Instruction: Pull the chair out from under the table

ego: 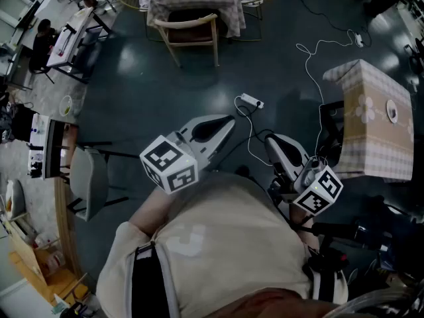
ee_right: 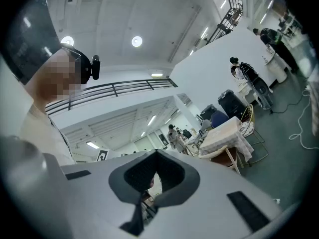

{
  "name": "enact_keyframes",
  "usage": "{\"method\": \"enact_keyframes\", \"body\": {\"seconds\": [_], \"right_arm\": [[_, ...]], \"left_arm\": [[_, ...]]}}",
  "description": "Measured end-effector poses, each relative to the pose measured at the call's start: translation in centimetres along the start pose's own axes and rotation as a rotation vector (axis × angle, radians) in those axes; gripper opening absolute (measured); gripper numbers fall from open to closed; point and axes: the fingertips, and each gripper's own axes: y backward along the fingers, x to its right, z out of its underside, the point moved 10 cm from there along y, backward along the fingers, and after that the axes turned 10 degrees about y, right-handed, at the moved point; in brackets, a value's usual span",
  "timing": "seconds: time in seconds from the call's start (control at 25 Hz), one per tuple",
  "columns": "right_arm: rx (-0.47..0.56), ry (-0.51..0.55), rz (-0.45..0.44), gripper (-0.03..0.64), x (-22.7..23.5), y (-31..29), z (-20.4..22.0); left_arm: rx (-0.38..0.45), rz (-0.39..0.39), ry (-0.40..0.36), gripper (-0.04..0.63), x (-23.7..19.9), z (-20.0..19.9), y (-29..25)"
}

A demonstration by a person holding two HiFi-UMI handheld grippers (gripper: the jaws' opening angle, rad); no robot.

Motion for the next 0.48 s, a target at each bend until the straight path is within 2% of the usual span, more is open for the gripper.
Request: {"method": "enact_keyframes", "body": {"seconds": [0.2, 0.48], "right_arm": [[-0.003, 0.001, -0.012, 0.009, 0.7, 1.6, -0.3], [-0.023, -0.001, -0.091, 0.009, 2.5, 2.3, -0.8]], "left_arm": [[0.015, -0.034, 0.0, 0.006, 1.1, 0.4, -0.6], [0.072, -0.128, 0.013, 0.006, 2.1, 1.0, -0.7]]}}
